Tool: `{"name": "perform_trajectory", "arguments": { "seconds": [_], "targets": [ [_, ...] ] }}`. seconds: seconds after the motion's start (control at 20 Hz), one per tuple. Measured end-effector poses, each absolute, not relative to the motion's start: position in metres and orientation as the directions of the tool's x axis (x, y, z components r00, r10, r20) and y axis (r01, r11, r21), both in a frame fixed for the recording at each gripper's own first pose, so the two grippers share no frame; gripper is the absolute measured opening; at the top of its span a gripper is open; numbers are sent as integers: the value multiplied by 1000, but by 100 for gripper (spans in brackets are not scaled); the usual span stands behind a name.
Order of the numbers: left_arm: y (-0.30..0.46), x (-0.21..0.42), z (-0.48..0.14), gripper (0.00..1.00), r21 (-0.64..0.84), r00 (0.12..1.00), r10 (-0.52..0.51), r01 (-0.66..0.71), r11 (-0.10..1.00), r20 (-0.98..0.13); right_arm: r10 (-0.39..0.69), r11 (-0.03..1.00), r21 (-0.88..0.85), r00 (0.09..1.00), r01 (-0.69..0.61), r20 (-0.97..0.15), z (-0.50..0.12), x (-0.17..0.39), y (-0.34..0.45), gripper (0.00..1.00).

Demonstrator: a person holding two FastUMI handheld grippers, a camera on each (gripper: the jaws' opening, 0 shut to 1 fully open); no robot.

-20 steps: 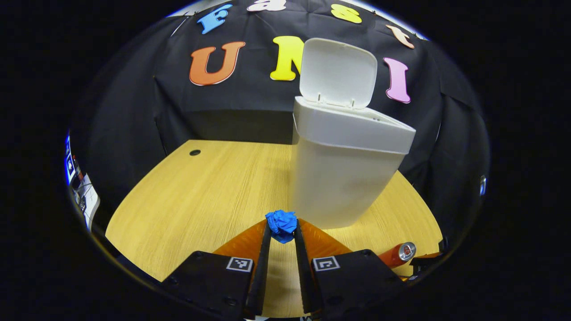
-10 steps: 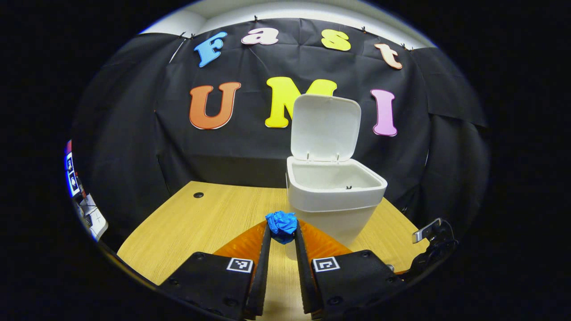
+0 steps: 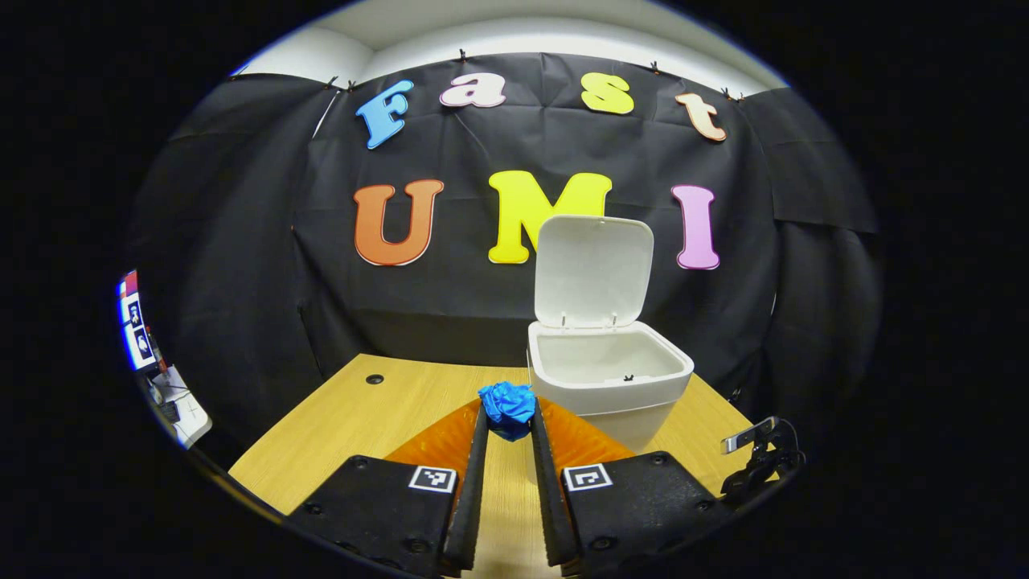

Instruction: Press the lid of the desktop garbage bin to open it, pick up the crumpled paper on the desktop and throw it into the bin, then pick up the pop can on the desktop and drop it into the bin, and finally close the garbage bin lid.

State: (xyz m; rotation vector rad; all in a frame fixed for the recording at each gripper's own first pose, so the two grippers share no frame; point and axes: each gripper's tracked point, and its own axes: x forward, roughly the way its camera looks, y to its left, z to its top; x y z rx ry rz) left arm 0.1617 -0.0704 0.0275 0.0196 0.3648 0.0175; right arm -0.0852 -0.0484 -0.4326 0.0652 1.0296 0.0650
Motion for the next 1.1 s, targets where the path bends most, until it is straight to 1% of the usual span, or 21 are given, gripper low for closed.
{"name": "perform_trajectory", "arguments": {
  "seconds": [0.1,0.15,0.2,0.45,0.6,0.7,0.8,0.85,0.9,1.1],
  "targets": [
    [-70,163,32,34,15,937,22,-18,1000,-347,80,997,79,511,-23,-856,-428,-85,-51,87],
    [-69,165,34,34,12,939,23,-20,1000,-342,83,996,82,513,-25,-855,-425,-85,-49,84],
    [-72,167,37,34,6,941,21,-20,1000,-338,82,996,80,521,-27,-850,-422,-82,-51,83],
    [-83,188,56,34,-2,953,11,-12,1000,-301,68,997,70,582,-18,-810,-379,-70,-67,82],
    [-92,212,72,34,4,965,-7,8,1000,-262,53,997,75,616,10,-786,-350,-62,-80,83],
    [-102,230,78,34,-12,969,-31,29,1000,-247,36,997,72,641,30,-767,-329,-55,-93,81],
    [-114,248,74,34,-49,965,-54,43,998,-257,10,997,57,670,49,-743,-309,-48,-106,81],
    [-118,257,72,39,-58,963,-60,47,997,-264,0,997,51,678,55,-735,-300,-48,-111,81],
    [-123,264,70,35,-60,961,-67,53,997,-269,0,997,49,680,52,-733,-294,-48,-116,81],
    [-138,292,48,36,-69,946,-101,84,994,-307,10,999,37,660,26,-751,-282,-51,-121,80]
  ]
}}
